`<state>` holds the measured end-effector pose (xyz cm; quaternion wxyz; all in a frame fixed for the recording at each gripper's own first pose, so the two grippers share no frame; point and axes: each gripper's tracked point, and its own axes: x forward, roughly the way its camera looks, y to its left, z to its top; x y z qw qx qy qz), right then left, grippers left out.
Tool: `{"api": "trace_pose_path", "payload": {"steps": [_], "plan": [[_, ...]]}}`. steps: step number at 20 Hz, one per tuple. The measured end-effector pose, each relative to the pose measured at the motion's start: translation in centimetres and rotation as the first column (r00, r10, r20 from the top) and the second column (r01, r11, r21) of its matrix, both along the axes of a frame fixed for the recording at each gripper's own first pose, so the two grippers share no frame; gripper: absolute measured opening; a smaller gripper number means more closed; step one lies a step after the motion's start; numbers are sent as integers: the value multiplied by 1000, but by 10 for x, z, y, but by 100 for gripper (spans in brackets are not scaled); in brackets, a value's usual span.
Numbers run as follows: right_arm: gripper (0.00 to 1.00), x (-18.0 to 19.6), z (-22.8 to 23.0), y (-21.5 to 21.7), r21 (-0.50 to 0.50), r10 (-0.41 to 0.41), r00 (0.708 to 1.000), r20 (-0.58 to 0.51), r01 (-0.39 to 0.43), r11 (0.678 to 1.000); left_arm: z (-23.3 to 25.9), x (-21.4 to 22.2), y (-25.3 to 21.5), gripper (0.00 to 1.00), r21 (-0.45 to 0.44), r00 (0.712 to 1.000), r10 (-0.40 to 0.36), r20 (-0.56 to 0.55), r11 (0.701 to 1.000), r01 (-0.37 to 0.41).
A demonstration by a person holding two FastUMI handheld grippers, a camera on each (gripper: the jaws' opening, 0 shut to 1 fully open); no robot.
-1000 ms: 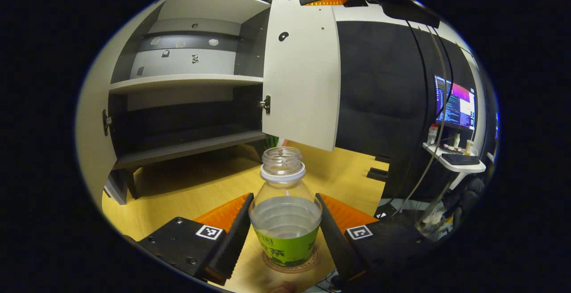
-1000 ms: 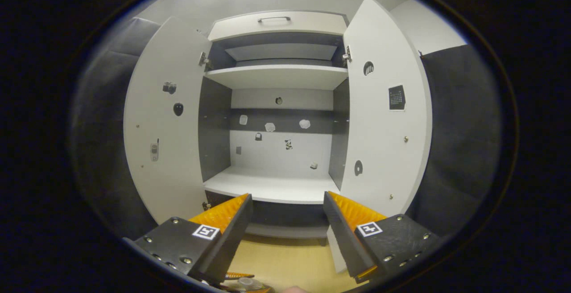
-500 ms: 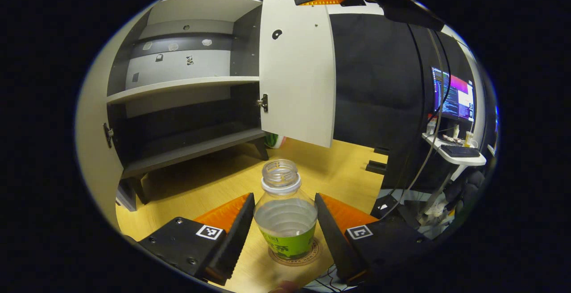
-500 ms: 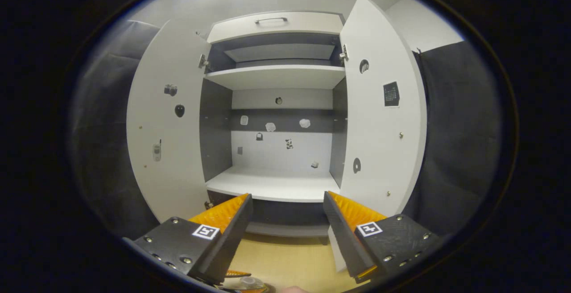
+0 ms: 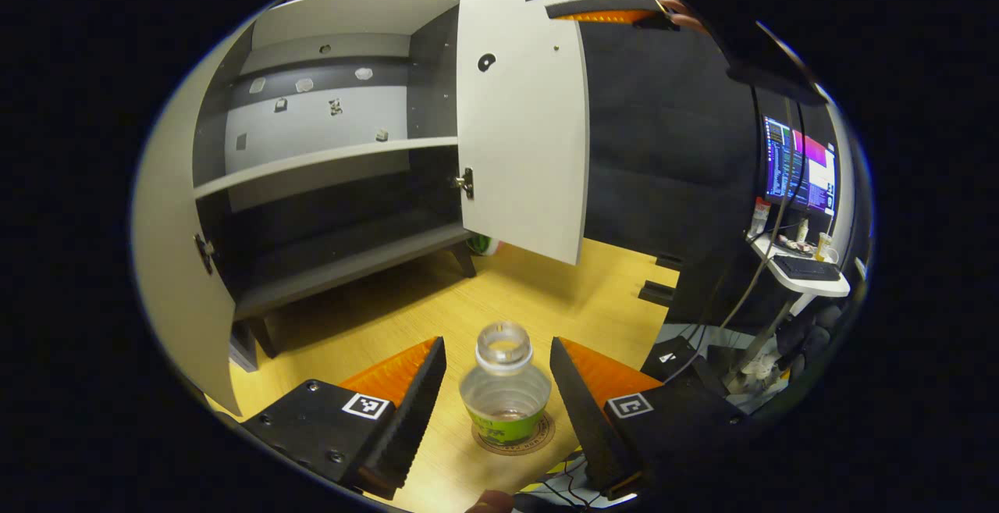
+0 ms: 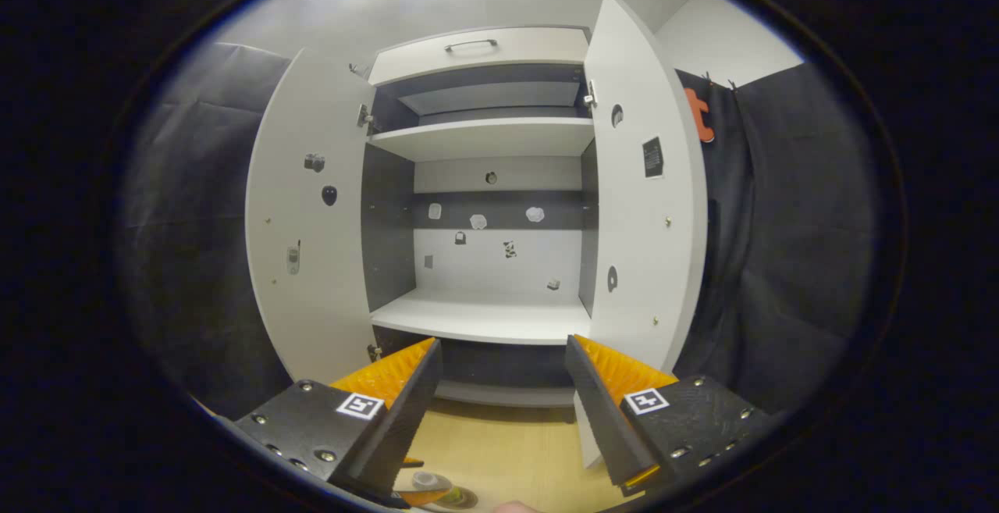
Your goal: Grasp the bottle in the cabinet with the left hand and place it on the coaster, then close the right door with the right hand and the left door with the left hand.
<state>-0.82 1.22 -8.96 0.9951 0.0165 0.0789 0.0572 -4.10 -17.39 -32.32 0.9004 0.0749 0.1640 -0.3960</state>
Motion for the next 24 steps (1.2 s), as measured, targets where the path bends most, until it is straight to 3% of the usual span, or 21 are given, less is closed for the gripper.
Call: {"api": "trace_pose_path", "payload": {"steps": [4,9,12,13,17,20,23,24], "plan": [[96,-15,-8,-25,11,-13,1000,-15,13,1000,57,1,-12,86,-20,999,0,37,1000,1],[96,-25,1,-49,10,4,1000,11,-4,1000,154,16,-28,86,-109,992,80,101,992,-69],[93,-25,9,-77,36,-17,999,29,16,999,212,19,-19,86,-167,972,156,177,978,-126],[96,-24,10,-91,35,-32,999,32,31,999,229,22,-16,86,-188,964,182,196,971,-145],[96,-22,14,-144,24,-84,996,31,84,996,260,27,-7,86,-231,947,256,196,950,-209],[96,-15,11,-188,-17,-125,992,26,126,992,270,32,3,86,-284,932,328,155,918,-276],[93,3,7,-224,-11,-159,987,13,159,987,267,39,23,86,-269,910,393,130,897,-349],[96,11,6,-236,-15,-169,986,10,169,986,265,43,34,86,-260,899,416,136,891,-373]]}}
